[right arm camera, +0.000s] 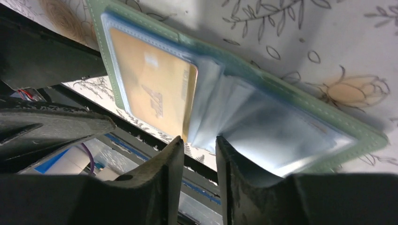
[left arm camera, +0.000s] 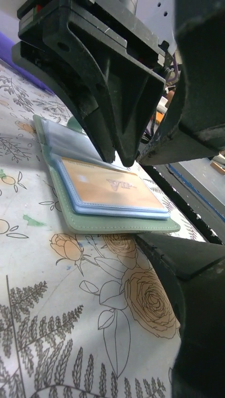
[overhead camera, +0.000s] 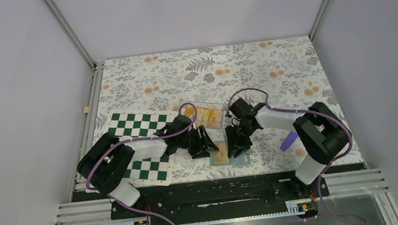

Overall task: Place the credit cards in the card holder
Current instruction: Insert the credit card into the card holder, then close the card holder at the center of the board.

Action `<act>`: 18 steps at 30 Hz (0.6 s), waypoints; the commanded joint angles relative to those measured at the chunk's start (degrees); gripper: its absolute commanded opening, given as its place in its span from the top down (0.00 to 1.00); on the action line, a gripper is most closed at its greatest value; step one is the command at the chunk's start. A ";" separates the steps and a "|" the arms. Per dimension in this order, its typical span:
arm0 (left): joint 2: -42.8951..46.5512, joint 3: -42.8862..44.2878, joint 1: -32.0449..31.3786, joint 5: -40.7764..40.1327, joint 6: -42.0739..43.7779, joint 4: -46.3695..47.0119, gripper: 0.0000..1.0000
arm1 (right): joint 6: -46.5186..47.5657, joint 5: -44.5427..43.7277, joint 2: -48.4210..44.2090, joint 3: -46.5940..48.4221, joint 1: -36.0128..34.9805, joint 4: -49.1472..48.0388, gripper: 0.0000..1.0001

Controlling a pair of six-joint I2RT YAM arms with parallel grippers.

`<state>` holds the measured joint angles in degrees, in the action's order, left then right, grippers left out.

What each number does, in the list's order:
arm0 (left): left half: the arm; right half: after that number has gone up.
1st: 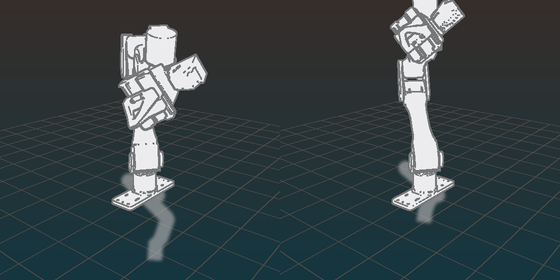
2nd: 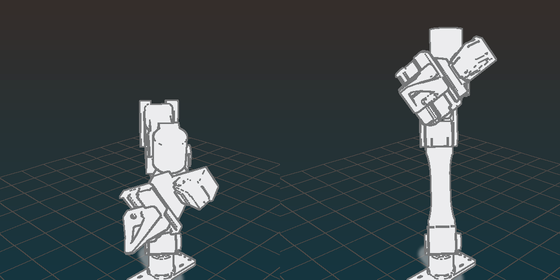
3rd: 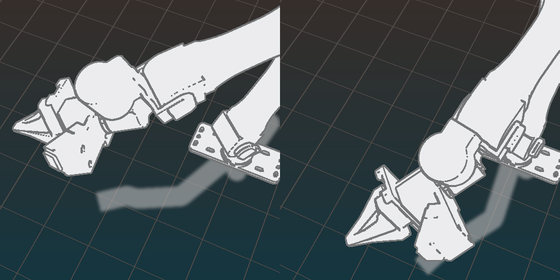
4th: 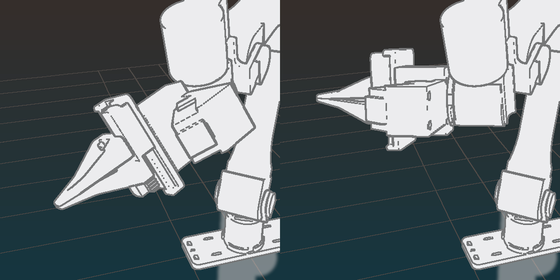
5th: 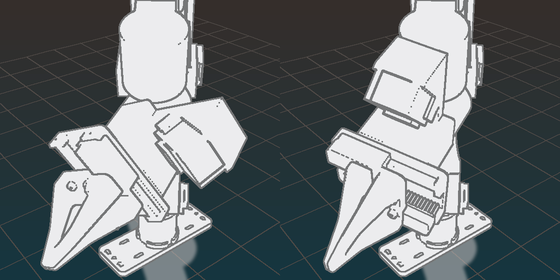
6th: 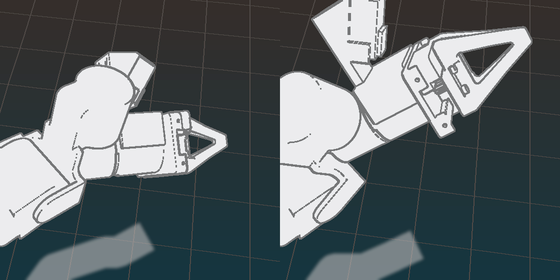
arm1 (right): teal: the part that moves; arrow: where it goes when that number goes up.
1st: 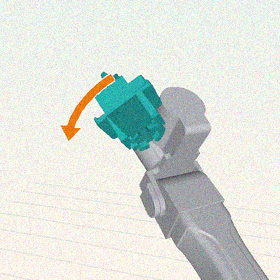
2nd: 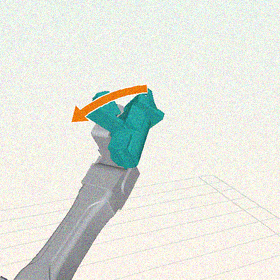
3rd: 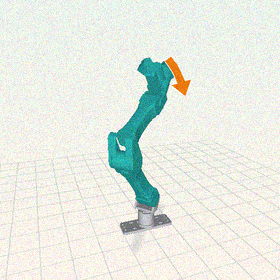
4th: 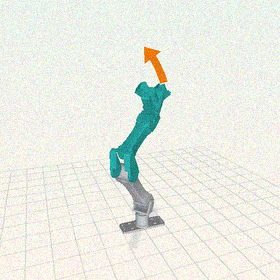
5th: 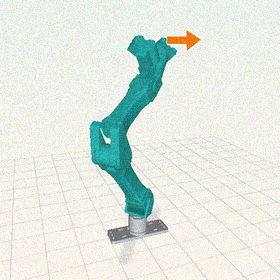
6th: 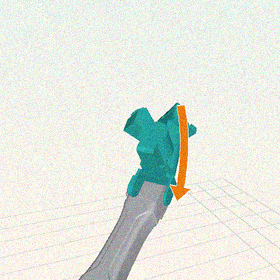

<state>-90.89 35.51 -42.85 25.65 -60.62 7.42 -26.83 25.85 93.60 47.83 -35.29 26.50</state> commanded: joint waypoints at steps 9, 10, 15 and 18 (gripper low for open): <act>3.50 -0.67 -1.68 5.45 -1.24 7.20 0.54 | 0.59 1.42 4.45 -0.90 -0.39 -4.64 0.70; 3.54 -0.24 -2.10 5.14 -1.14 6.54 0.56 | 0.49 1.51 4.36 -0.90 -0.39 -4.62 0.70; 3.16 3.84 -3.59 0.39 2.47 -3.71 0.69 | 0.27 1.56 3.14 -0.61 -0.39 -3.88 0.70; 3.31 4.83 -3.60 -2.67 3.73 -8.46 0.85 | 0.77 0.35 1.81 -0.15 -0.39 -2.20 0.70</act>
<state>-89.30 37.45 -46.22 26.94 -59.57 4.93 -26.96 30.11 96.33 47.83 -35.24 23.55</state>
